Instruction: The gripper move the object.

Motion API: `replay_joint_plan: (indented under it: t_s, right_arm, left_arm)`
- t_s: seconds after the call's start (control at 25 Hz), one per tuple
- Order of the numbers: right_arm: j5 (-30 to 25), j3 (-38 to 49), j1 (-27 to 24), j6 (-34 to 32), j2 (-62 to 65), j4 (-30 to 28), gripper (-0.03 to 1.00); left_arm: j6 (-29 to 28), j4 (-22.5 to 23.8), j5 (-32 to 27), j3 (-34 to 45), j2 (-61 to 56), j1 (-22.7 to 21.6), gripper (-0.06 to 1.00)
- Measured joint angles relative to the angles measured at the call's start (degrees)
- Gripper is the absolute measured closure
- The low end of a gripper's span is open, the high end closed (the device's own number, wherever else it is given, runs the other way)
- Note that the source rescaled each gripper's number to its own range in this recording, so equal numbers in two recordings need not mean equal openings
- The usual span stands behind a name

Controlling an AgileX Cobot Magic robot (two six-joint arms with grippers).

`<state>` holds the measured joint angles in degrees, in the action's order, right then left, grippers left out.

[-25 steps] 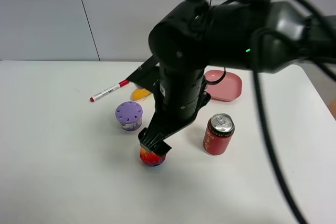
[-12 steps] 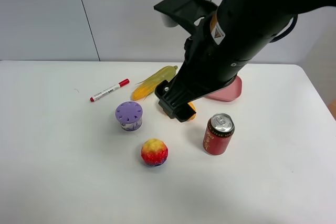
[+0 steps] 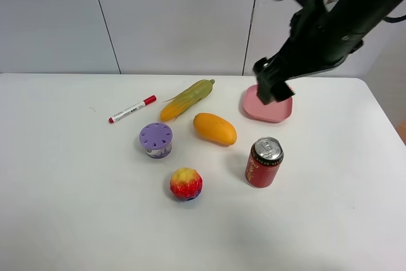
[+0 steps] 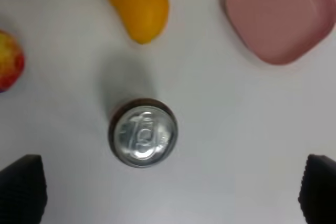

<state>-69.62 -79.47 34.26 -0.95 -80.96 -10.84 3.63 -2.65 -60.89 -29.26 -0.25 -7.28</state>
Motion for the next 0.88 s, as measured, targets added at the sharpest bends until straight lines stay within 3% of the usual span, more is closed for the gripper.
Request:
replay_joint_plan:
  t_s: [0.28,0.48,0.64,0.88]
  right_arm:
    - [-0.1,0.0,-24.5,3.9,3.2,3.7,0.06]
    - [-0.1,0.0,-35.3,3.7,7.6,8.3,0.06]
    - [-0.2,0.0,-39.1,0.9,13.7,8.4,0.06]
    - [-0.2,0.1,-39.5,-1.7,26.4,8.5,0.06]
  left_arm:
    - [0.0,0.0,0.0,0.0,0.0,0.0,-0.06]
    - [0.0,0.0,0.0,0.0,0.0,0.0,-0.06]
    - [0.0,0.0,0.0,0.0,0.0,0.0,-0.06]
    - [0.0,0.0,0.0,0.0,0.0,0.0,-0.06]
